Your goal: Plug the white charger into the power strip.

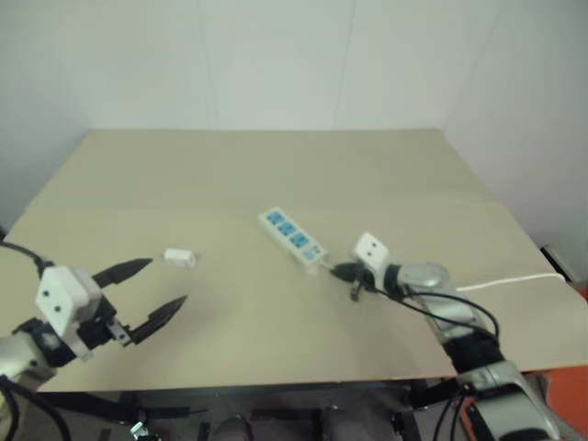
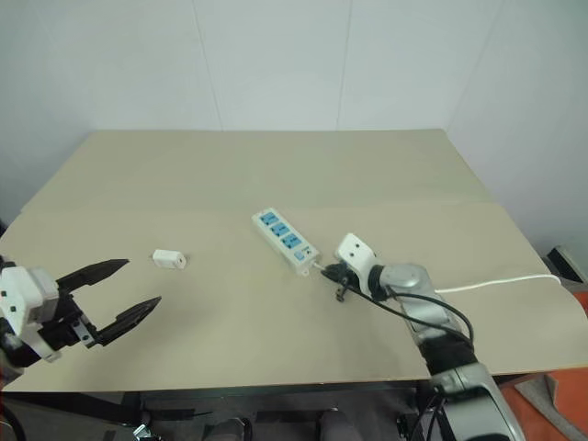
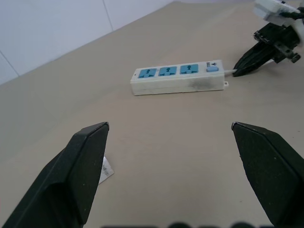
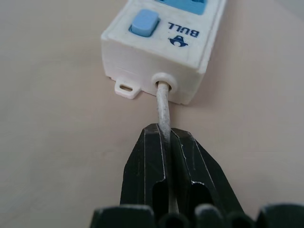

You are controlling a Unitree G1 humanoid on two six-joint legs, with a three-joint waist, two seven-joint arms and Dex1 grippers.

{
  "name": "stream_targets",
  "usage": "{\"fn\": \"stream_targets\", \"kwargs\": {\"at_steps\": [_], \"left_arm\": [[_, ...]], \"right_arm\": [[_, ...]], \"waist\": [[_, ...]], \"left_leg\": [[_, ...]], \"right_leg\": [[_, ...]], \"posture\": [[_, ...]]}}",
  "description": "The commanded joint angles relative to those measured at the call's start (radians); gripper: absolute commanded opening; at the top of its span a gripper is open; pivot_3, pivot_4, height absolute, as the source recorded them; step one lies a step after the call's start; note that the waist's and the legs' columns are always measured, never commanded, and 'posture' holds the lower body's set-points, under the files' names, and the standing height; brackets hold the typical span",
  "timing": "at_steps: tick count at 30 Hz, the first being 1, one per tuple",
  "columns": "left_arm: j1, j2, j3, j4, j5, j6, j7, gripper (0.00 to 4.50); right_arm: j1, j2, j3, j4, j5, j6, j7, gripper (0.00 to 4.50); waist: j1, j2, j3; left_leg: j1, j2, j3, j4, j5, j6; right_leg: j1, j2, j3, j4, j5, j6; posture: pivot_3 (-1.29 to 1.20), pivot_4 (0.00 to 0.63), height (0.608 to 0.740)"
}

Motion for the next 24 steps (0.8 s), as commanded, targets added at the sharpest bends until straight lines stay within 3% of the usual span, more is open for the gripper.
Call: {"fn": "stream_targets", "kwargs": {"at_steps": [1,8,9,19,20,24], "left_arm": [[-0.008,0.017,0.01,-0.007,-0.011,-0.019,-0.007,4.5],[-0.034,0.031,-0.002,0.014,-0.011,-0.021,-0.022,4.5],[-0.037,0.032,-0.004,0.017,-0.01,-0.021,-0.024,4.5],[-0.05,0.031,-0.013,0.024,-0.009,-0.026,-0.034,4.5],[-0.051,0.03,-0.015,0.023,-0.011,-0.026,-0.036,4.5],[-0.057,0.031,-0.027,0.022,-0.015,-0.024,-0.04,4.5]], "right_arm": [[0.103,-0.063,-0.05,-0.104,0.078,-0.096,0.101,0.03],[0.125,-0.023,-0.097,-0.036,0.077,-0.217,0.016,0.03],[0.116,-0.009,-0.105,-0.022,0.089,-0.221,0.007,0.73],[0.096,0.087,-0.186,0.021,0.258,-0.285,0.067,4.22],[0.095,0.096,-0.187,0.011,0.271,-0.277,0.071,4.46],[0.08,0.161,-0.158,0.035,0.233,-0.318,0.01,4.46]], "waist": [[-0.002,0.0,0.0],[-0.01,-0.001,-0.001],[-0.01,-0.002,-0.001],[-0.007,-0.002,-0.001],[-0.007,-0.002,-0.001],[-0.009,-0.002,-0.001]], "left_leg": [[0.0,0.0,0.0,0.0,0.0,0.0],[0.005,0.001,0.003,0.0,0.0,0.0],[0.005,0.001,0.003,0.0,0.0,0.0],[0.003,0.0,0.004,0.0,0.0,0.0],[0.003,0.0,0.004,0.0,0.0,0.0],[0.003,0.0,0.004,0.0,0.0,0.0]], "right_leg": [[0.0,0.0,0.0,0.0,0.0,0.0],[0.001,0.001,0.005,0.001,-0.002,-0.005],[0.001,0.001,0.005,0.001,-0.002,-0.005],[0.0,0.001,0.005,0.0,0.001,0.001],[0.0,0.001,0.006,0.0,0.0,0.0],[0.0,0.001,0.006,0.0,0.0,-0.001]], "posture": [[0.0,0.15,0.74],[0.0,0.15,0.74],[0.0,0.15,0.74],[0.0,0.15,0.74],[0.0,0.15,0.74],[0.0,0.15,0.74]]}}
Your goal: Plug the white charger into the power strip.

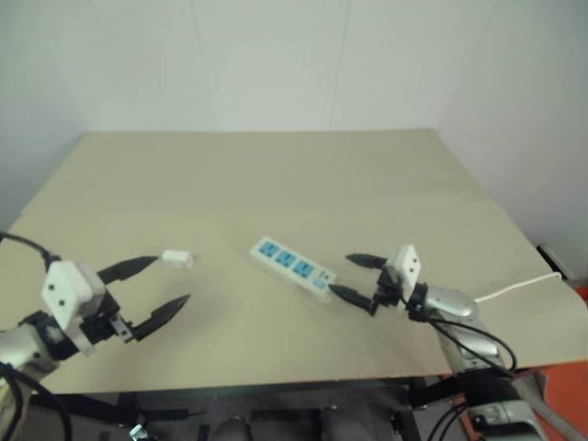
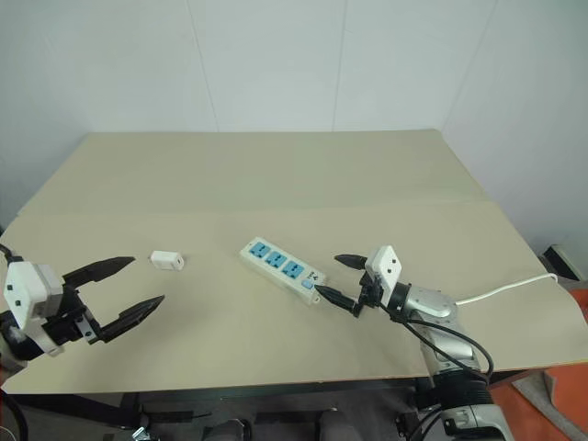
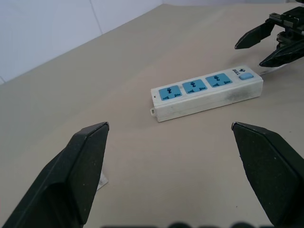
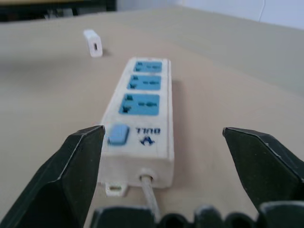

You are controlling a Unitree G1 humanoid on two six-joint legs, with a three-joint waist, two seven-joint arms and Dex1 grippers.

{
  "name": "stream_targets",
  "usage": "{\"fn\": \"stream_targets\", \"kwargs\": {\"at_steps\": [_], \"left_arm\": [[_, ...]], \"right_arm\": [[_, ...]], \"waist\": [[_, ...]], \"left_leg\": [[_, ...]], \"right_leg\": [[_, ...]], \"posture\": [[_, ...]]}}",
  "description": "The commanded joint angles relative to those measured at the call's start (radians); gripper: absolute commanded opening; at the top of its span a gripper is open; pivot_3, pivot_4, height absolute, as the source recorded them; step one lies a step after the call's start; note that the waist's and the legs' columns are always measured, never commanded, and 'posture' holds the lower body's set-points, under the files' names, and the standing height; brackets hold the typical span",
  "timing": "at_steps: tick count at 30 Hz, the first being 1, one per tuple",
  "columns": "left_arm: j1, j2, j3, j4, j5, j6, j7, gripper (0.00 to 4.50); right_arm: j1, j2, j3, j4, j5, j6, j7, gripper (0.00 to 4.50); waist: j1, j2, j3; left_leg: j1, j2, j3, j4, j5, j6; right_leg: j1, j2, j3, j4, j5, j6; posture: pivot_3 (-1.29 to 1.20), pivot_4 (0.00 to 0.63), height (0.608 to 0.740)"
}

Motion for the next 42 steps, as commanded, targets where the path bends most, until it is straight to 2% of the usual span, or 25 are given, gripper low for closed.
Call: {"fn": "stream_targets", "kwargs": {"at_steps": [1,6,21,33,42], "left_arm": [[-0.015,0.011,-0.004,-0.014,-0.015,-0.023,-0.007,4.5],[-0.02,0.012,-0.011,-0.019,-0.017,-0.019,-0.008,4.5],[-0.024,0.012,-0.024,-0.028,-0.014,-0.013,-0.001,4.5],[-0.019,0.015,-0.018,-0.038,-0.016,-0.01,0.008,4.5],[-0.007,0.014,-0.01,-0.048,-0.018,-0.006,0.014,4.5]], "right_arm": [[-0.034,0.058,0.009,0.006,-0.035,-0.058,-0.074,4.46],[-0.045,0.124,0.053,0.04,-0.092,-0.105,-0.112,4.46],[-0.06,0.168,0.119,0.173,-0.161,-0.14,-0.123,4.46],[0.014,0.123,0.158,-0.049,-0.17,-0.007,-0.149,4.46],[0.016,0.125,0.174,-0.079,-0.161,0.055,-0.16,4.46]], "waist": [[-0.003,0.0,0.0],[0.0,0.0,0.0],[-0.002,-0.002,-0.001],[-0.001,-0.004,-0.003],[-0.001,-0.004,-0.003]], "left_leg": [[0.0,0.0,0.0,0.0,0.0,0.0],[-0.001,0.0,0.0,0.0,0.0,0.0],[0.001,0.001,0.0,0.0,0.0,0.0],[0.001,0.001,0.001,-0.001,0.0,0.0],[0.001,0.001,0.001,-0.001,0.0,0.0]], "right_leg": [[0.0,0.0,0.0,0.0,0.0,0.0],[-0.001,0.0,0.0,0.0,0.001,0.002],[0.001,0.0,0.0,0.0,0.001,0.002],[0.0,0.0,0.001,0.0,-0.001,-0.001],[0.0,0.0,0.001,0.0,-0.002,-0.004]], "posture": [[0.0,0.15,0.74],[0.0,0.15,0.74],[0.0,0.15,0.74],[0.0,0.15,0.74],[0.0,0.15,0.74]]}}
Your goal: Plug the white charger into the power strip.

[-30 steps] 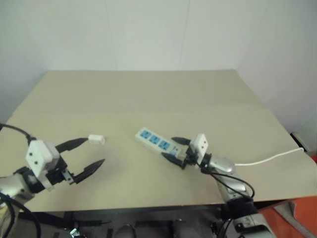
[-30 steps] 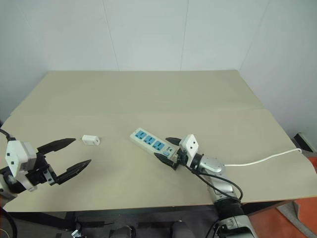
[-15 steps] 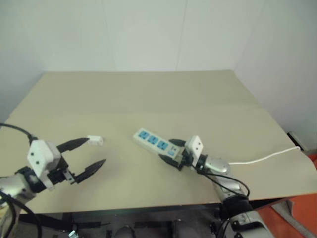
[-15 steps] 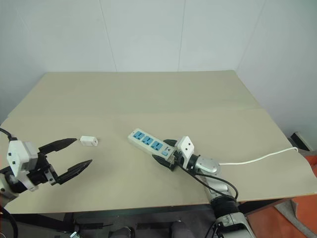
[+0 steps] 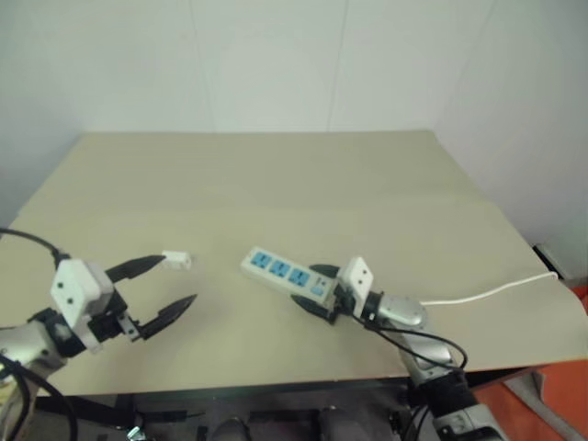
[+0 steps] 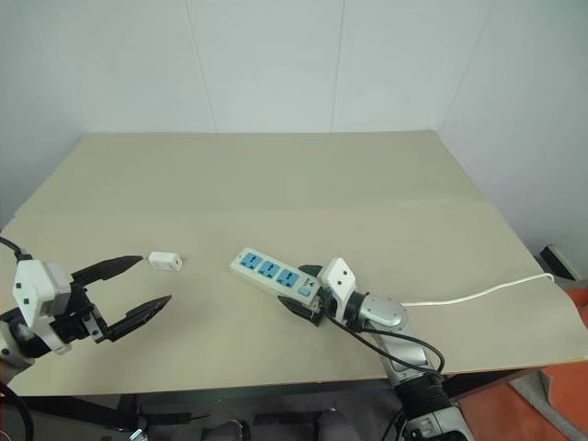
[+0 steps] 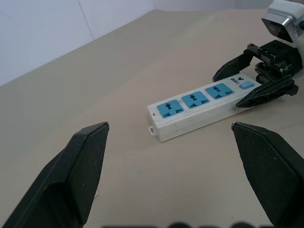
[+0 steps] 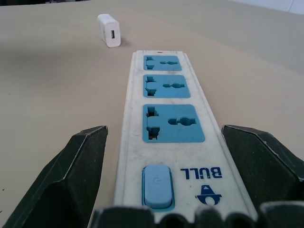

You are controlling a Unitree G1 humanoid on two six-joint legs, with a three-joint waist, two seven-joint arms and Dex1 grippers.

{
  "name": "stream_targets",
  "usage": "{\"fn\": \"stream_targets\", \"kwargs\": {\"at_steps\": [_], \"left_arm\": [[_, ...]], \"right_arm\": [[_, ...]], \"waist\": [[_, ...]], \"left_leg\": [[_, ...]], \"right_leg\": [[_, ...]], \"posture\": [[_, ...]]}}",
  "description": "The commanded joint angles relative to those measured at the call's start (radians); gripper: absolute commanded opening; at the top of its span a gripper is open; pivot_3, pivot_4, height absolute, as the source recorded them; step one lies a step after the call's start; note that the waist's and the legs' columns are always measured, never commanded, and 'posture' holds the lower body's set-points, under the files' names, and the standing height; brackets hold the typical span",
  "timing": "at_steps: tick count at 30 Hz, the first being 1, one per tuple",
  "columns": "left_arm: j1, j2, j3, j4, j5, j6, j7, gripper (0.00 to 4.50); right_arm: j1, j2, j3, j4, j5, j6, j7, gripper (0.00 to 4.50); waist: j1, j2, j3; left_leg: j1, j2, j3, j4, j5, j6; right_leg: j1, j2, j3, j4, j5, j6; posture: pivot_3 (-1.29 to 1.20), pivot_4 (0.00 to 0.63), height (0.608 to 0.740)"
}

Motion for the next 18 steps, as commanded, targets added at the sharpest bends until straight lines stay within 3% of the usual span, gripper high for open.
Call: {"fn": "stream_targets", "kwargs": {"at_steps": [1,18], "left_arm": [[0.007,0.01,0.018,-0.042,-0.015,-0.006,0.01,4.5],[0.006,0.018,0.017,-0.039,-0.018,-0.007,0.009,4.5]], "right_arm": [[0.002,0.0,0.019,-0.016,0.004,0.024,0.012,4.46],[-0.069,0.057,0.003,0.279,0.02,-0.136,0.093,4.46]], "waist": [[0.0,0.0,0.0],[-0.012,-0.01,-0.006]], "left_leg": [[0.0,0.0,0.0,0.0,0.0,0.0],[0.004,0.001,0.0,0.0,0.0,0.0]], "right_leg": [[0.0,0.0,0.0,0.0,0.0,0.0],[0.003,0.0,0.0,0.0,0.0,-0.001]], "posture": [[0.0,0.15,0.74],[0.0,0.15,0.74]]}}
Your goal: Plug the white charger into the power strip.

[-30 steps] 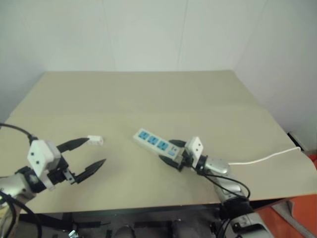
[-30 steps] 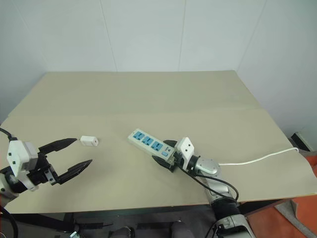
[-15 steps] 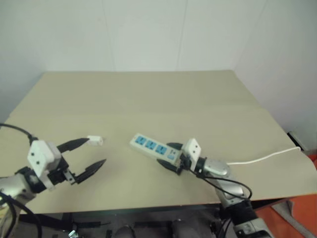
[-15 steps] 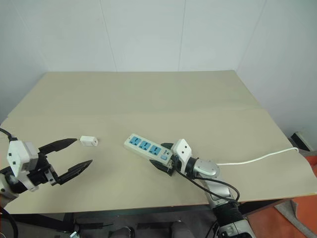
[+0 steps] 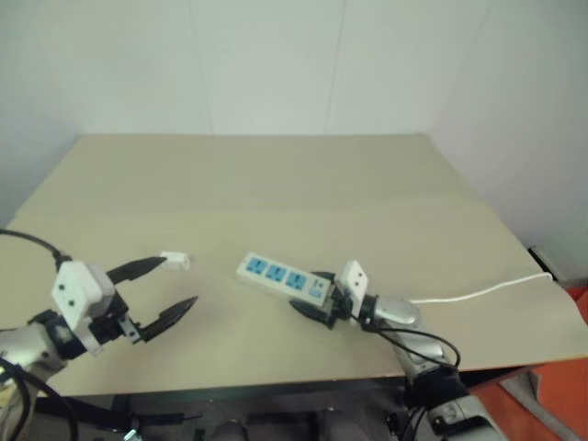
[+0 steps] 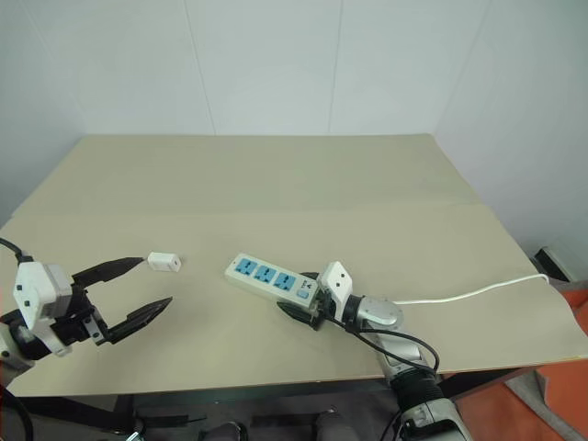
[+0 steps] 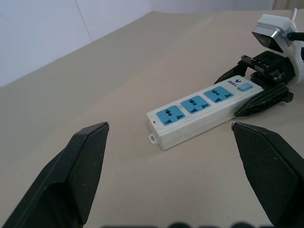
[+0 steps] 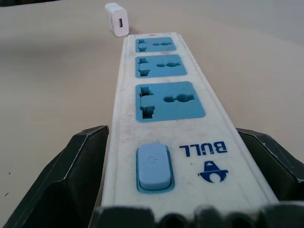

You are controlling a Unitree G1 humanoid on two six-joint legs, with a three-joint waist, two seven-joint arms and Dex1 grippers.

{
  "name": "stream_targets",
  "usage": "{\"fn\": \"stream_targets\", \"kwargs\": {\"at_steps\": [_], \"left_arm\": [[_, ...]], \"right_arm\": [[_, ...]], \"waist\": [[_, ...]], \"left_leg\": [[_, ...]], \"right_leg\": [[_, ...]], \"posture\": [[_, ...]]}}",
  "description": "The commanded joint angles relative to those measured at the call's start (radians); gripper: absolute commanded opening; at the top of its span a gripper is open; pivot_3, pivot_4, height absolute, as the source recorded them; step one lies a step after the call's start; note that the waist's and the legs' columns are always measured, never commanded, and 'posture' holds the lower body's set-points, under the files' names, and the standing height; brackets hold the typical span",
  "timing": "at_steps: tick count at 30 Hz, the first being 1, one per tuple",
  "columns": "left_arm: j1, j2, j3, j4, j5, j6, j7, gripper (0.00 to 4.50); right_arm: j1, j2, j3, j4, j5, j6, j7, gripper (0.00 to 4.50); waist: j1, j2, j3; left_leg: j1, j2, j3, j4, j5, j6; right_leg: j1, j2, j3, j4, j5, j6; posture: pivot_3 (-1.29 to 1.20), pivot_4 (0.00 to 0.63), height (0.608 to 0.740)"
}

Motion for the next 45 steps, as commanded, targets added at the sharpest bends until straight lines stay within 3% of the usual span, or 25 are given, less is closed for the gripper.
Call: {"fn": "stream_targets", "kwargs": {"at_steps": [1,16,20,28,45], "left_arm": [[-0.007,0.017,0.017,-0.021,-0.016,-0.01,-0.001,4.5],[-0.019,0.051,0.032,-0.005,-0.027,-0.007,-0.036,4.5],[-0.014,0.05,0.033,-0.011,-0.029,-0.006,-0.034,4.5],[-0.038,0.075,0.017,0.021,-0.03,-0.017,-0.065,4.5],[-0.288,0.242,-0.11,0.29,0.02,-0.069,-0.289,4.5]], "right_arm": [[-0.019,0.023,0.006,0.076,0.001,-0.046,0.029,4.46],[-0.193,0.059,0.012,0.394,-0.026,-0.22,0.23,4.46],[-0.211,0.062,0.007,0.433,-0.022,-0.244,0.266,3.44],[-0.243,0.068,0.001,0.447,-0.025,-0.269,0.294,3.44],[-0.446,0.108,-0.022,0.669,-0.064,-0.396,0.377,3.44]], "waist": [[-0.008,-0.001,0.0],[-0.044,-0.001,0.0],[-0.045,-0.001,0.0],[-0.045,0.0,0.0],[-0.045,0.003,0.003]], "left_leg": [[0.0,0.0,0.0,0.0,0.0,0.0],[0.003,0.001,0.0,-0.003,0.0,0.0],[0.004,0.001,0.0,-0.004,0.0,0.0],[0.004,0.001,0.0,-0.004,0.0,0.0],[-0.003,0.001,0.0,-0.006,0.0,0.0]], "right_leg": [[0.0,0.0,0.0,0.0,0.0,0.0],[0.001,0.001,0.001,0.001,0.0,-0.001],[0.002,0.002,0.001,0.001,0.0,0.0],[0.001,0.002,0.001,0.001,0.0,-0.001],[-0.005,0.002,0.001,0.0,0.003,0.004]], "posture": [[0.0,0.15,0.74],[0.0,0.15,0.74],[0.0,0.15,0.74],[0.0,0.15,0.74],[0.0,0.15,0.74]]}}
